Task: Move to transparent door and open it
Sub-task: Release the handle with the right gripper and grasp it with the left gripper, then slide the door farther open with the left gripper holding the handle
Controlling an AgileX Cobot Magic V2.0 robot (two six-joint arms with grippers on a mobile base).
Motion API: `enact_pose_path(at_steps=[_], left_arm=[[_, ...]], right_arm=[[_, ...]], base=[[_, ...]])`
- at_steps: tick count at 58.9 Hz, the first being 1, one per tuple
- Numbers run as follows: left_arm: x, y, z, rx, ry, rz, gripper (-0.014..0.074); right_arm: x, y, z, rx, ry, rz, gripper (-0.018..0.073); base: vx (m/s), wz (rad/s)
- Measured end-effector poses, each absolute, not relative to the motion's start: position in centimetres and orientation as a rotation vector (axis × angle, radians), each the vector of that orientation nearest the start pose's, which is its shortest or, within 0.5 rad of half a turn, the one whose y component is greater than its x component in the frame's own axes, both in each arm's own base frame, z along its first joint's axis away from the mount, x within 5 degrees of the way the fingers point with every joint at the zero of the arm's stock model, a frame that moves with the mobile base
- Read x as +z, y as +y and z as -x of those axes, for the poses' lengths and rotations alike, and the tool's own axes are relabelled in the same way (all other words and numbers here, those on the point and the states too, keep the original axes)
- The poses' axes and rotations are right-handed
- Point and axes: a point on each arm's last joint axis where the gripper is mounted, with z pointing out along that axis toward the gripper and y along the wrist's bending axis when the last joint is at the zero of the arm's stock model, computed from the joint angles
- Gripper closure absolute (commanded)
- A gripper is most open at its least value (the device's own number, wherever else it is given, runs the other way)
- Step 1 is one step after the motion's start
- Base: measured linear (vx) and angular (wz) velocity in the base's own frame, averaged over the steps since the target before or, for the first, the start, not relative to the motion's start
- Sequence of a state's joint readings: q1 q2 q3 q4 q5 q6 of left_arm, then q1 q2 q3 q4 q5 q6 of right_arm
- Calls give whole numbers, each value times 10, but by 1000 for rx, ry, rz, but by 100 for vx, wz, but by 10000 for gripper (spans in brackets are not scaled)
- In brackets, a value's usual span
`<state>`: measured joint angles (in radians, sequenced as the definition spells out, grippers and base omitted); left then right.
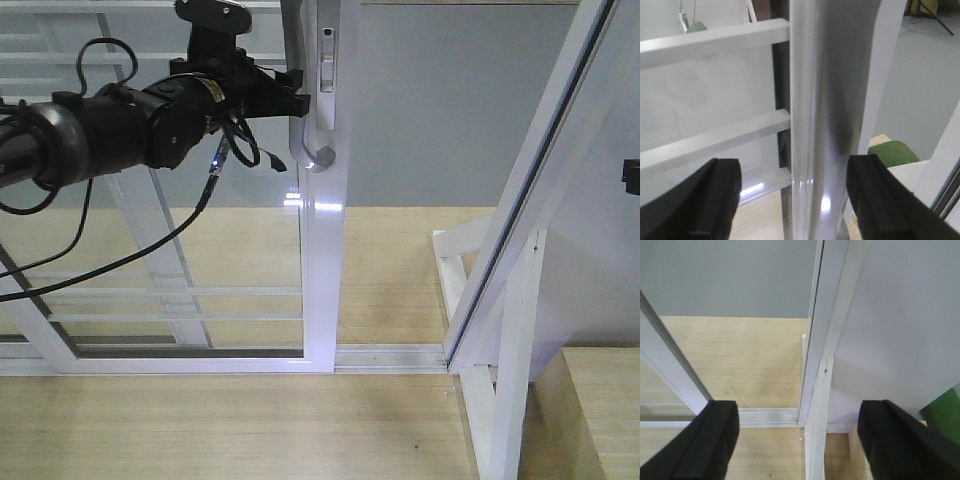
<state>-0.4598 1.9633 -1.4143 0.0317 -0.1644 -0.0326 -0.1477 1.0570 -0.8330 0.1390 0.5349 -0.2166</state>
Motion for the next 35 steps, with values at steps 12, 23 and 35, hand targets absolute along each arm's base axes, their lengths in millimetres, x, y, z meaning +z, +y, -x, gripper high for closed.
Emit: enact_pose_path(at_steps=[12,23,35], left_arm=[[236,-227,-433,-339,1823,-452,34],[232,-233,-441,-341,1816,-452,150],[230,-234,-441,-342,1827,-456,408]], right_arm=[[319,-26,-216,-54,2236,-19,-4],[319,-26,-216,-54,2236,-19,-4],[319,-26,-216,-54,2236,-19,-4]], base=[[0,0],[0,0],[0,0]])
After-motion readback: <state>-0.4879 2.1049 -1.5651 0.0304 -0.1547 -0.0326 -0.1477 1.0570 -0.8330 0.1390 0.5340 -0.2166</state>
